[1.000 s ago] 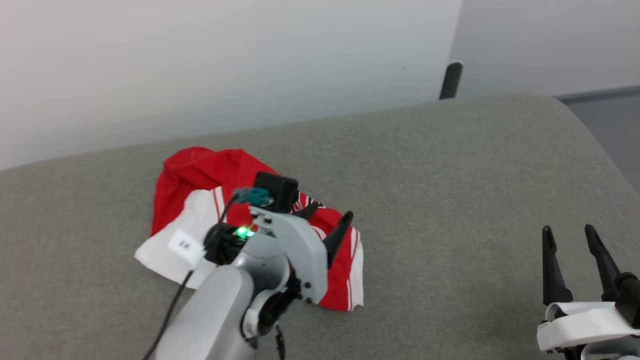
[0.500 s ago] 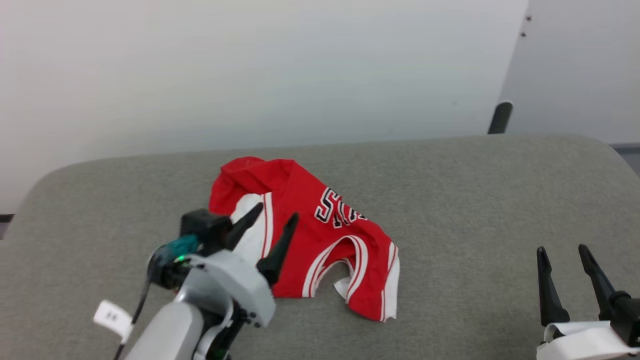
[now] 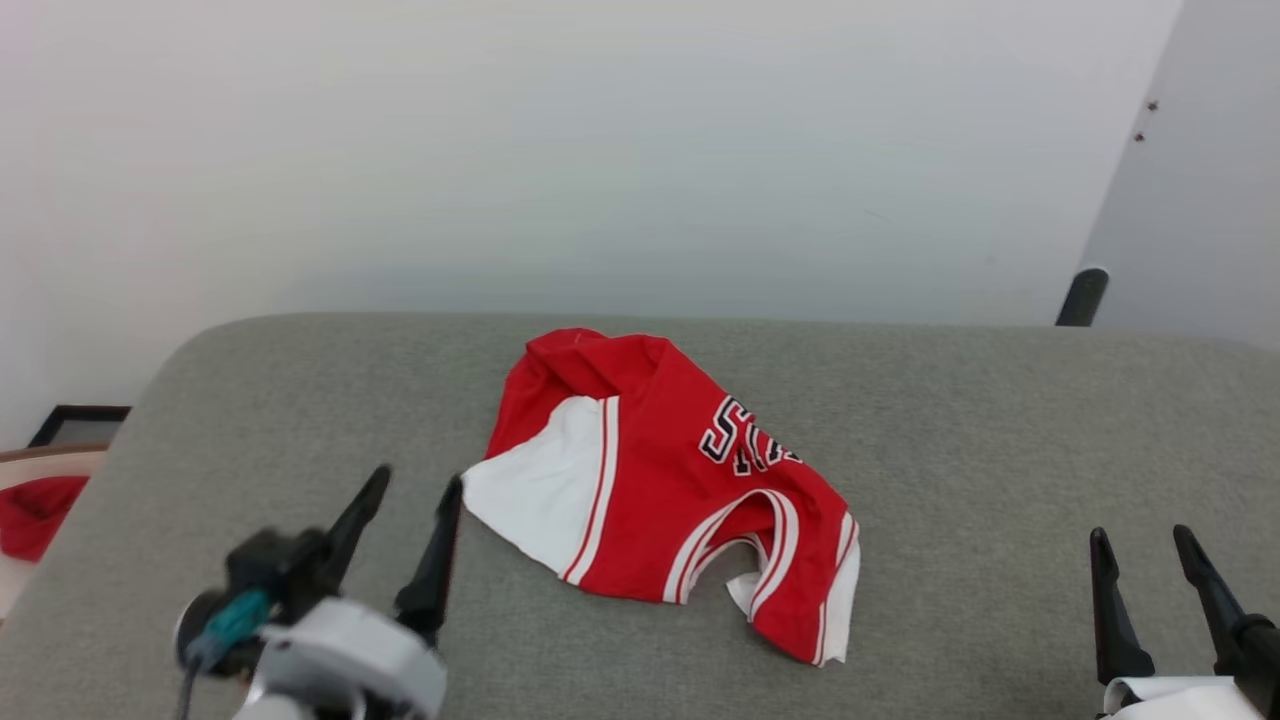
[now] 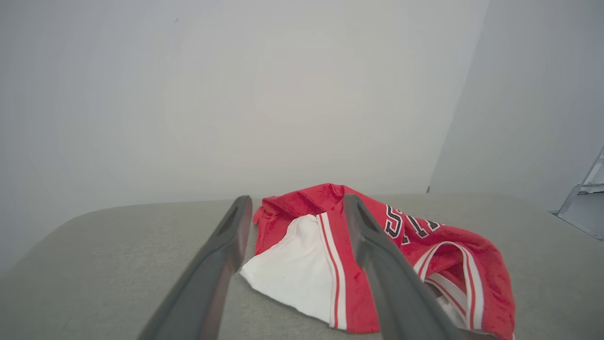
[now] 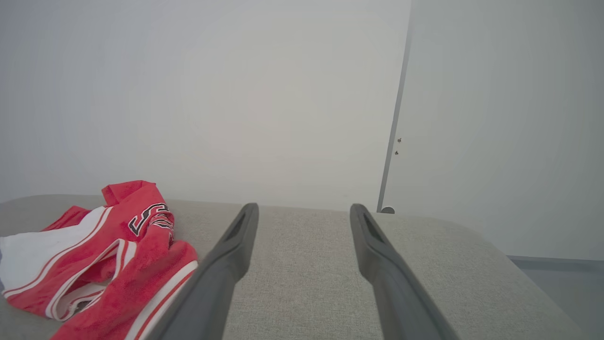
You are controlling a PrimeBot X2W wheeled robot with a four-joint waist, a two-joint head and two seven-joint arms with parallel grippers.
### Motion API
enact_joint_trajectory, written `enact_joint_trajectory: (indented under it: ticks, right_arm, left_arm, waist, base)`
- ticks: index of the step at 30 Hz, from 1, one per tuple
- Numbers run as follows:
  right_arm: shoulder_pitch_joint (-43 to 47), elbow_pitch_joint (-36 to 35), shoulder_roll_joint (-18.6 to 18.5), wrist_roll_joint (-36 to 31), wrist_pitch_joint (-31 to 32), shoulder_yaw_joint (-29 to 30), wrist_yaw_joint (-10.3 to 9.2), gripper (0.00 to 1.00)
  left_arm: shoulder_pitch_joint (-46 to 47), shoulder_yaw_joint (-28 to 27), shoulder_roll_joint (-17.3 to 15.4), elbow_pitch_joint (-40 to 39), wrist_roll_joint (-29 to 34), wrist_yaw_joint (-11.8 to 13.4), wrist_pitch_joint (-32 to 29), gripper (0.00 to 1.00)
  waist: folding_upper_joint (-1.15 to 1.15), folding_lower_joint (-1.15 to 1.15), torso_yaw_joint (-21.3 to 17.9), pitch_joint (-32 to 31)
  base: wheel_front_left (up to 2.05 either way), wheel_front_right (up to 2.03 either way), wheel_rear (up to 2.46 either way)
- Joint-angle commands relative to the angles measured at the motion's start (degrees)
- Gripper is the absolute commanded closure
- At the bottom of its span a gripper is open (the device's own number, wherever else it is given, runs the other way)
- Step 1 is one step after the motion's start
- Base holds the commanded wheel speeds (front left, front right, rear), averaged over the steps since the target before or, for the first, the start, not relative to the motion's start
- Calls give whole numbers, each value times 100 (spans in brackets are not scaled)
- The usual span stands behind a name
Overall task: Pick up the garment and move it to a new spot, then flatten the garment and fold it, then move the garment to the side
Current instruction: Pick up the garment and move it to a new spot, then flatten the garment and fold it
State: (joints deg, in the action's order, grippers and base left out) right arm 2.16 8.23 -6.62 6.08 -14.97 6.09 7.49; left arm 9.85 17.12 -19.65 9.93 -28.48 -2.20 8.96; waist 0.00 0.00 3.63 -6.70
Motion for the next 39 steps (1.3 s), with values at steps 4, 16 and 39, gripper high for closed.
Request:
enact_joint_trajectory:
  ticks: [4,16,39]
  right_arm:
    - [153,-102,35,-55,-28,86,0,0]
    - [451,-283,140,-133,-29,261,0,0]
    - [3,-286,51,-145,-30,-136,0,0]
  left_arm:
    - [-377,-231,-67,206,-80,71,347,0]
    - [-862,-640,-131,334,-132,139,597,0]
    - [284,-568,-433,360,-451,-95,-970,0]
  waist:
    - [0,0,153,-75]
    - [0,0,269,-130]
    - [0,0,-179,413]
  base:
    - [0,0,0]
    - [0,0,0]
    - [0,0,0]
